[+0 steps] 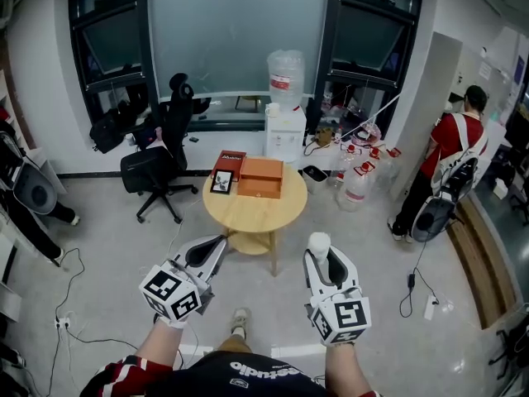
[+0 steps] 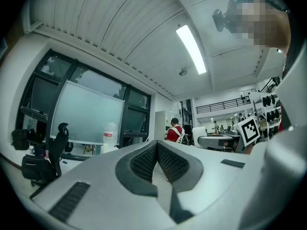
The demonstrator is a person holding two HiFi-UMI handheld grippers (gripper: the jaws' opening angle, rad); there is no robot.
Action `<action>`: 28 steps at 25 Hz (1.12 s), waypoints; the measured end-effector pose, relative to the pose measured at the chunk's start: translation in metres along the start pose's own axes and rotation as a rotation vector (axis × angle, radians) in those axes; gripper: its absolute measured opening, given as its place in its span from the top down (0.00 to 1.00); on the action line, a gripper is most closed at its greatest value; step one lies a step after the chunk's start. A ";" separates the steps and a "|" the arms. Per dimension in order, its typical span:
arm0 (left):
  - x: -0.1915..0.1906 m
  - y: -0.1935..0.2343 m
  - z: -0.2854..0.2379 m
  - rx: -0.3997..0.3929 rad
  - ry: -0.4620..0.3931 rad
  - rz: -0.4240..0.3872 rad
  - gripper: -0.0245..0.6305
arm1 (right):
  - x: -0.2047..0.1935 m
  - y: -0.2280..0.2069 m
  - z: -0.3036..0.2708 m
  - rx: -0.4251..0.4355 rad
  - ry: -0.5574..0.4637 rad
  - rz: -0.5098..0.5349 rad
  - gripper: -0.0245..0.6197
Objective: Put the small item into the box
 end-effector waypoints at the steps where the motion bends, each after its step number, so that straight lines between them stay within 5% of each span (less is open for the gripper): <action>1: 0.001 0.000 0.000 0.001 0.000 -0.001 0.94 | 0.001 0.000 0.000 0.001 0.000 -0.002 0.69; 28: -0.009 0.010 -0.003 0.006 -0.006 0.011 0.94 | -0.004 0.000 -0.010 0.014 -0.018 -0.042 0.69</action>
Point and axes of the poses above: the fingertips, and each gripper's own axes: z backward along the fingers, y to its left, x out of its top, the point moved 4 cm from there along z, backward along the fingers, and after that the axes turned 11 degrees about z, right-handed, at the moved point
